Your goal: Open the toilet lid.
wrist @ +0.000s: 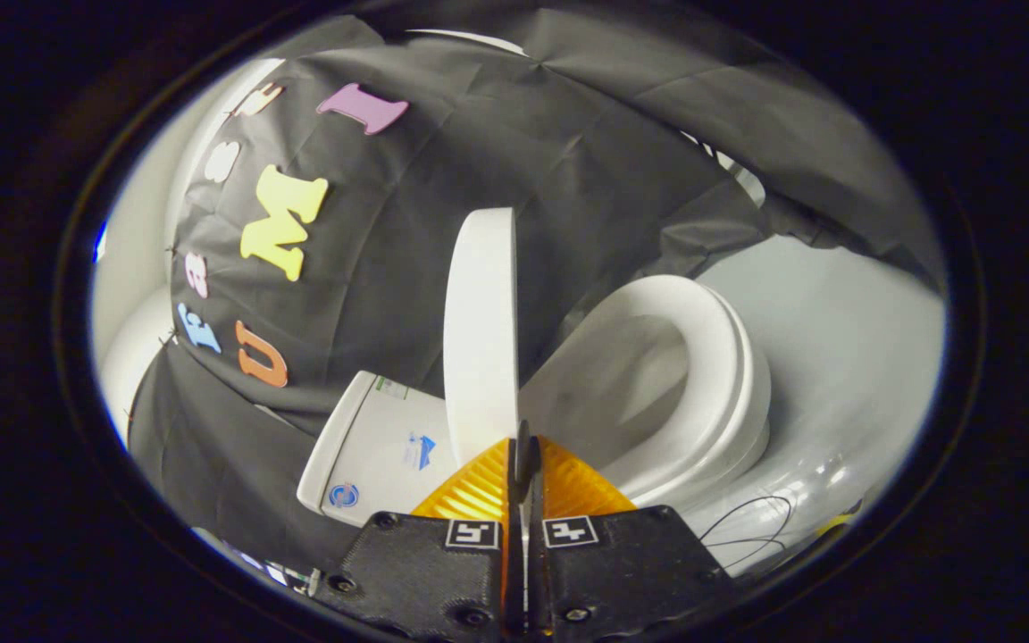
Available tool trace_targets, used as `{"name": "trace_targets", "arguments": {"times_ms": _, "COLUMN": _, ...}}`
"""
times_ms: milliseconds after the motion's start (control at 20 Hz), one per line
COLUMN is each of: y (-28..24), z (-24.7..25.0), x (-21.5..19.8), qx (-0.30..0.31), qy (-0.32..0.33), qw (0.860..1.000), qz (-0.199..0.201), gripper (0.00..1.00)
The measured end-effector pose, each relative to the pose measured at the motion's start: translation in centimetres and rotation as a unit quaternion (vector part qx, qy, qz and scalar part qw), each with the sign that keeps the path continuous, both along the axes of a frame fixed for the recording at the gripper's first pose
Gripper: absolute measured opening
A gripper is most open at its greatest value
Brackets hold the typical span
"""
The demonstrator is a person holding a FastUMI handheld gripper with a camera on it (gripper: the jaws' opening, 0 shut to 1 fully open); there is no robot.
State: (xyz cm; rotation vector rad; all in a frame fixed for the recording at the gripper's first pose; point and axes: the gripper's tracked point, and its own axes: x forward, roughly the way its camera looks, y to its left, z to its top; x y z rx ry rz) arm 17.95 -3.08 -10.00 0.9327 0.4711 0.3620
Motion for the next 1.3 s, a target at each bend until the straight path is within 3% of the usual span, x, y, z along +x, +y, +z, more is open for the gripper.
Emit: {"name": "trace_targets", "arguments": {"times_ms": 1300, "y": 2.8, "z": 3.4, "x": -0.6, "qx": -0.106, "qy": -0.027, "qw": 0.994, "qz": 0.001, "gripper": 0.07}}
